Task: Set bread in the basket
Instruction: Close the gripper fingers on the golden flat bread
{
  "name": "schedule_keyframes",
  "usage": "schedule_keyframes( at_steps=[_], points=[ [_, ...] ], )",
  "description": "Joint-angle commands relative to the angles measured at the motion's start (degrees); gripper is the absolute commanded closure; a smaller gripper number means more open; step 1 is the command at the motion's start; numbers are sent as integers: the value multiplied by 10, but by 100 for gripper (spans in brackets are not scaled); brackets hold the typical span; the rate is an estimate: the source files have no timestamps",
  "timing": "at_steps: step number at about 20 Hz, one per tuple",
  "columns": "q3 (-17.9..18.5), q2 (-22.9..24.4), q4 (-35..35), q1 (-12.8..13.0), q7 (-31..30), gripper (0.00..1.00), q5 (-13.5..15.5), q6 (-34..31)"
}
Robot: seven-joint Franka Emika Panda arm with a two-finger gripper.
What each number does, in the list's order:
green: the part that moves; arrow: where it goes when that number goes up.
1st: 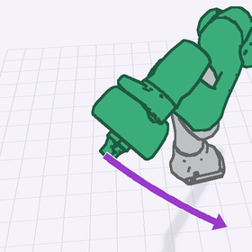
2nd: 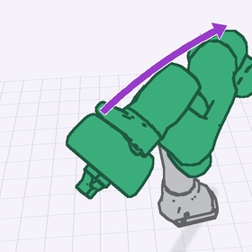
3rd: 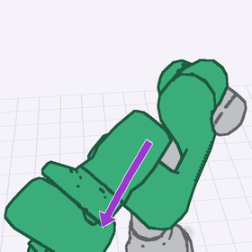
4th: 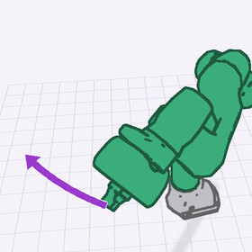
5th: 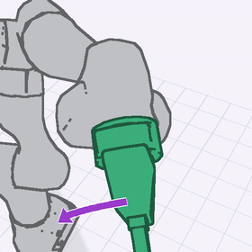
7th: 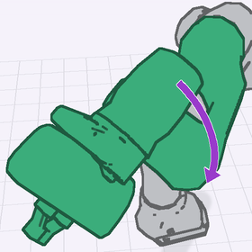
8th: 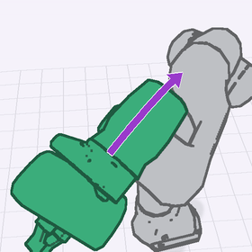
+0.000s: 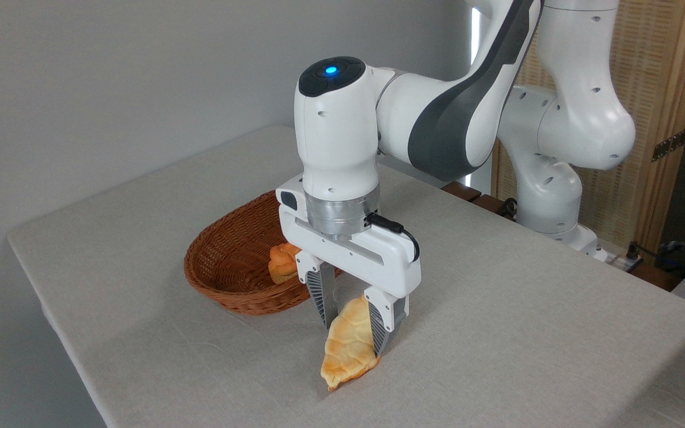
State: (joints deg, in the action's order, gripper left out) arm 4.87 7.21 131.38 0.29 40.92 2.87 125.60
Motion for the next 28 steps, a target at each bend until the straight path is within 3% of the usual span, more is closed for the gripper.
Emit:
schedule_keyframes(
  at_steps=[1,2,5,7,16,28],
  points=[
    [1,-4,-2,2,13,0,6,11],
    [0,-4,-2,2,14,6,4,11],
    [1,-4,-2,2,32,38,4,11],
    [1,-5,-2,2,44,45,4,11],
    [1,-6,-2,2,45,45,4,10],
    [4,3,-12,1,46,60,4,4]
  ],
)
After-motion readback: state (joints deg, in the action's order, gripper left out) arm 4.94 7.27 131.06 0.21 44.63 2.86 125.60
